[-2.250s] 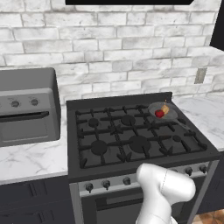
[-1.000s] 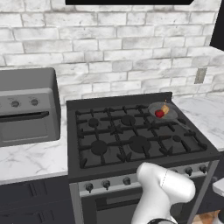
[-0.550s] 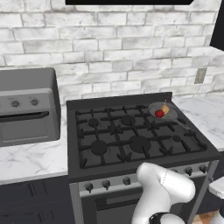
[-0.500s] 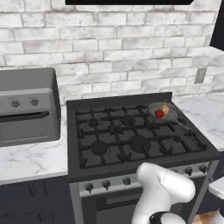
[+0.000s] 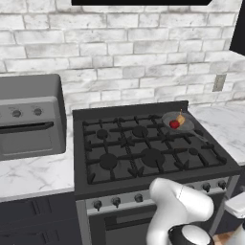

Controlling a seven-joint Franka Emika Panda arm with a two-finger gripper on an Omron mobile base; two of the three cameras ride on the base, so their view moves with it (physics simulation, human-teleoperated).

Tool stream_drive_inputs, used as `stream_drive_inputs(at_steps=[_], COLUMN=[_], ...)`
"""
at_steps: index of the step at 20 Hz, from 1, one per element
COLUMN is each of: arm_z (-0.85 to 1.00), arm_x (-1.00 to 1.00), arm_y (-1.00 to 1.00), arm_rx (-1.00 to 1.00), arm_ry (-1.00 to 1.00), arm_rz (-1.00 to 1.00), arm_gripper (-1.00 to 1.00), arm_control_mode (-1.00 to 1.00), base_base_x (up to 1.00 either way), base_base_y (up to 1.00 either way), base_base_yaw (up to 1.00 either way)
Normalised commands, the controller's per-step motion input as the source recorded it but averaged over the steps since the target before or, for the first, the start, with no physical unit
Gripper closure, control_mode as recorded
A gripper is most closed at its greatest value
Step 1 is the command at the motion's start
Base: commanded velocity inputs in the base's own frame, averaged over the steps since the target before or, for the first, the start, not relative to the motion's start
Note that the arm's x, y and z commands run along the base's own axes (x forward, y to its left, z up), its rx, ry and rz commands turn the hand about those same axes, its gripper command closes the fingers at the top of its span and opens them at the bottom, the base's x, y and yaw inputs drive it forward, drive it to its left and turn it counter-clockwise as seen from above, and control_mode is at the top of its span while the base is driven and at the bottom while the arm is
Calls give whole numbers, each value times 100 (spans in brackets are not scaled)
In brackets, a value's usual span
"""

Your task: Place the pan on the rear right burner on the stove. Then place the tomato and the onion in the pan and turn on the rear right burner.

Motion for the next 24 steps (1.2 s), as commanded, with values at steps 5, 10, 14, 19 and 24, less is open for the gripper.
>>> stream_drive_inputs(at_steps=[5,10,14,19,24], arm_z=[-6,-9,-11,-9,-7], arm_x=[15,10,2,4,10], arm_y=[0,0,1,2,4], arm_rx=[0,0,0,0,0], arm_ry=[-2,-1,-1,-2,-1], arm_rz=[1,2,3,3,2], arm_gripper=[-100,-100,-100,-100,-100], arm_control_mode=[-100,-100,-100,-100,-100], base_base_x=[0,0,0,0,0], base_base_y=[0,0,0,0,0], base_base_yaw=[0,0,0,0,0])
